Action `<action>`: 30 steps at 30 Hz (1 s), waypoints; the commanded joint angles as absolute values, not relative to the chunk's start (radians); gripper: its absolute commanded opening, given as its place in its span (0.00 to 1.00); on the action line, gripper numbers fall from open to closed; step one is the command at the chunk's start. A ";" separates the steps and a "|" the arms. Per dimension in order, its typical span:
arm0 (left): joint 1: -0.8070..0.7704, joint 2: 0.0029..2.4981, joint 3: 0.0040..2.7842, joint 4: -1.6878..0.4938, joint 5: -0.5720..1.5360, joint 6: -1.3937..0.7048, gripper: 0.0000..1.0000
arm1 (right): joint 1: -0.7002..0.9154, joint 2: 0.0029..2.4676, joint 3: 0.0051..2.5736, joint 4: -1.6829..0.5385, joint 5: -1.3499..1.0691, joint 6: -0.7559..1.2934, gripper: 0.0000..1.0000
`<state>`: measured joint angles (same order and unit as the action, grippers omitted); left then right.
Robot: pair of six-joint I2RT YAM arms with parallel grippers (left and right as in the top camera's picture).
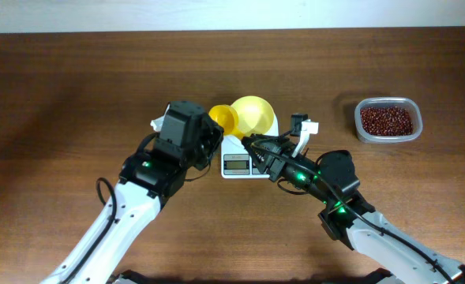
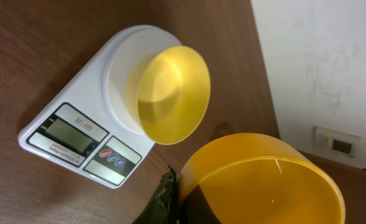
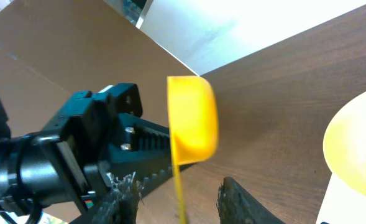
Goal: Scoop item into bowl and weigh 50g on scale
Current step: 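Reach the right gripper to the scoop handle near the scale, then grasp the scoop handle with the right gripper, release with left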
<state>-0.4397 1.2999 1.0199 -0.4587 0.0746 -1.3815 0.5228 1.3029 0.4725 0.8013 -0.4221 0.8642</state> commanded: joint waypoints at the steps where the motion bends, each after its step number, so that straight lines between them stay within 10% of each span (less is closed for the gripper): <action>1: -0.445 1.326 1.019 -0.450 0.064 -1.402 0.00 | 0.530 1.309 0.486 0.808 -0.407 0.877 0.39; 30: -0.476 1.327 1.019 -0.424 0.109 -1.401 0.00 | 0.530 1.309 0.485 0.800 -0.440 0.877 0.24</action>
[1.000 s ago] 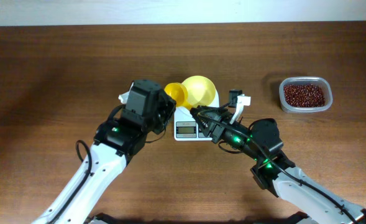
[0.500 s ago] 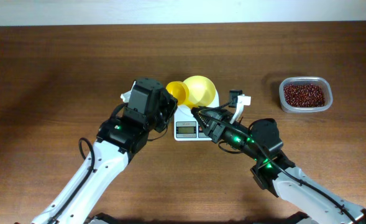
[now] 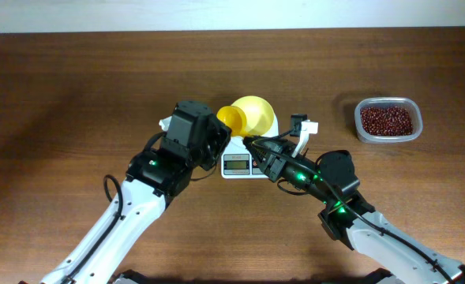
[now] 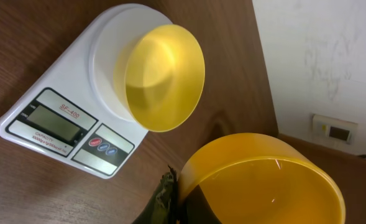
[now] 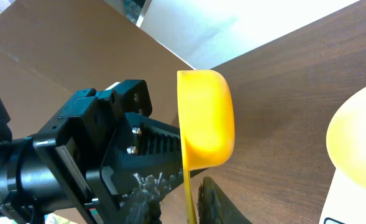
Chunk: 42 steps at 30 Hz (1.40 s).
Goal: Scoop item into bowl and weigh 50g on scale
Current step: 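Grasp the scoop handle with the right gripper, release with left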
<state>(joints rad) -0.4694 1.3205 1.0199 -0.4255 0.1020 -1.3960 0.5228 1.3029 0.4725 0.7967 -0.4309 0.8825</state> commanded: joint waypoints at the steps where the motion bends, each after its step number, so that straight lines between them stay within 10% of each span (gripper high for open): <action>1: -0.476 1.327 1.019 -0.425 0.109 -1.401 0.00 | 0.530 1.309 0.485 0.800 -0.440 0.877 0.23; 42: -0.475 1.327 1.019 -0.469 0.086 -1.401 0.00 | 0.530 1.309 0.485 0.796 -0.440 0.877 0.04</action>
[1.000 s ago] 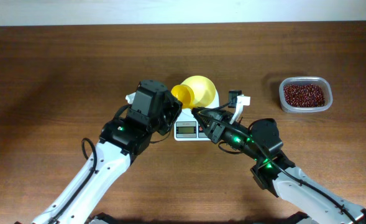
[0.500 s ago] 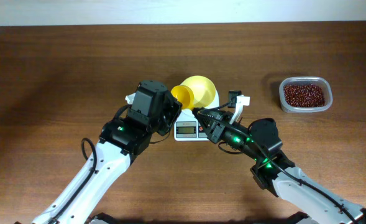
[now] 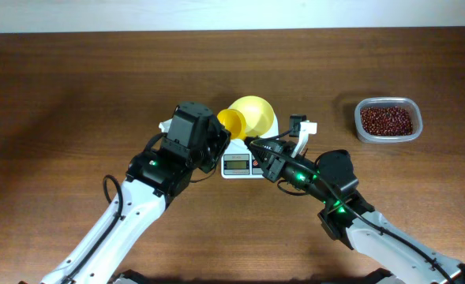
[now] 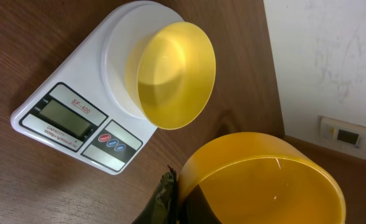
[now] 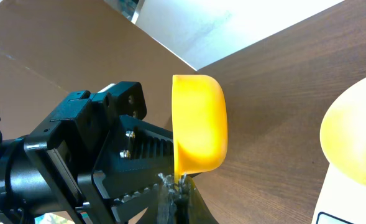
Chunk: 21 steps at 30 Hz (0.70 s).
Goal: Scoop item into bowl and weigh 50g on scale
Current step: 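Grasp the scoop handle with the right gripper, release with left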
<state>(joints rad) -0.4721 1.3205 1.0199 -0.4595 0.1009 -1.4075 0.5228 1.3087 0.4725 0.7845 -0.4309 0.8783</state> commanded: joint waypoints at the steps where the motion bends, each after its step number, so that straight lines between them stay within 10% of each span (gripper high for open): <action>1: -0.475 1.327 1.019 -0.469 0.086 -1.401 0.00 | 0.530 1.309 0.485 0.797 -0.440 0.877 0.04; 6: -0.475 1.327 1.019 -0.477 0.086 -1.401 0.01 | 0.530 1.309 0.485 0.797 -0.440 0.872 0.04; 12: -0.475 1.327 1.020 -0.479 0.086 -1.401 0.33 | 0.530 1.317 0.485 0.796 -0.433 0.869 0.04; 21: -0.460 1.325 1.020 -0.390 0.087 -1.221 0.41 | 0.528 1.337 0.485 0.762 -0.380 0.690 0.04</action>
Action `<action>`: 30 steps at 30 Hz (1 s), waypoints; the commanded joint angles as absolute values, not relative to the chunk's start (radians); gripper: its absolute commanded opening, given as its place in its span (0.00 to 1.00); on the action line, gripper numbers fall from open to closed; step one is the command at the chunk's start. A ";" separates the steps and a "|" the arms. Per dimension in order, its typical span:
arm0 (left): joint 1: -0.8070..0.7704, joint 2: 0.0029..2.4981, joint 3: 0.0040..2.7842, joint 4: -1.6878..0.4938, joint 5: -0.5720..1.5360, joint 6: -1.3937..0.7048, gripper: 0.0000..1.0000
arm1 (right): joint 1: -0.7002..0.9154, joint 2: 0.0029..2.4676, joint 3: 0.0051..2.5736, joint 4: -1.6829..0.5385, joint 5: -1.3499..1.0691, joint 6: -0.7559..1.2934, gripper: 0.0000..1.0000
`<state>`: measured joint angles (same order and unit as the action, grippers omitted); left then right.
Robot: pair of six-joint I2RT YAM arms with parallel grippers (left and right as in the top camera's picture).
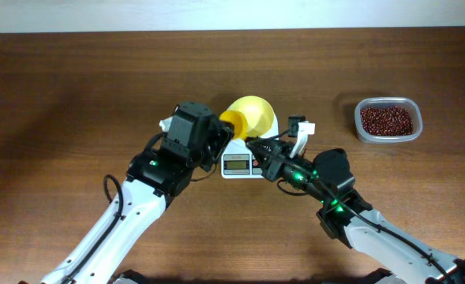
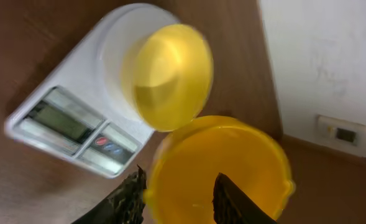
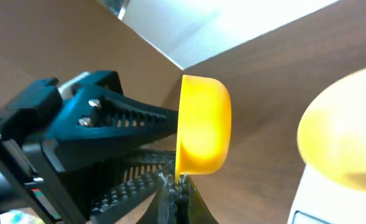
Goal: Scoop item into bowl and weigh 50g on scale
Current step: 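Grasp the scoop handle with the right gripper, release with left, then carry the scoop with the right gripper to the bean tub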
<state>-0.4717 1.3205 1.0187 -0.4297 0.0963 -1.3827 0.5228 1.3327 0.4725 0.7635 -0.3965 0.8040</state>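
An orange scoop (image 1: pixel 229 120) hangs beside the yellow bowl (image 1: pixel 253 114), which sits on the white scale (image 1: pixel 237 163). My right gripper (image 3: pixel 179 186) is shut on the scoop's thin handle, under its cup (image 3: pixel 204 134). My left gripper (image 2: pixel 179 175) is open, its dark fingers (image 2: pixel 133 190) spread to either side of the scoop cup (image 2: pixel 220 162). The right wrist view shows those left fingers (image 3: pixel 120 121) parted behind the cup. The bowl (image 2: pixel 167 74) looks empty. Red beans fill a clear container (image 1: pixel 388 120) at the right.
The scale's display and buttons (image 2: pixel 64 124) face the front of the wooden table (image 1: pixel 74 87). Both arms crowd in just in front of the scale. A white wall with a socket (image 2: pixel 335 130) shows beyond the table in the left wrist view.
My left gripper has opened, its fingers now apart on either side of the scoop cup. The right gripper stays shut on the handle and the scoop has hardly moved.
At first my left gripper held the scoop cup beside the scale, with the right fingers open around its handle. Then the right fingers stood closer together. Then they were shut on the handle. Now the left gripper is open and only the right holds the scoop.
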 commanded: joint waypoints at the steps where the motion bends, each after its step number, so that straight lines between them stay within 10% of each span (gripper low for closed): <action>1: -0.447 1.320 1.020 -0.375 0.091 -1.175 0.41 | 0.520 1.337 0.485 0.756 -0.379 0.662 0.04; 7: -0.376 1.254 1.020 -0.381 0.090 -1.052 0.47 | 0.359 1.337 0.485 0.688 -0.384 0.609 0.04; 13: -0.316 1.249 1.020 -0.398 0.078 -1.052 0.82 | 0.272 1.334 0.509 0.541 -0.389 0.510 0.04; 21: -0.307 1.249 1.020 -0.405 -0.065 -1.053 1.00 | 0.172 1.216 0.678 0.075 -0.392 0.460 0.04; 30: -0.307 1.249 1.020 -0.397 -0.166 -1.054 0.99 | 0.019 0.931 0.681 -0.112 -0.463 0.328 0.04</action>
<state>-0.3115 1.2602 1.0180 -0.4000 -0.1188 -1.0649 0.0257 0.9573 0.6601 -0.1287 -0.4408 0.4274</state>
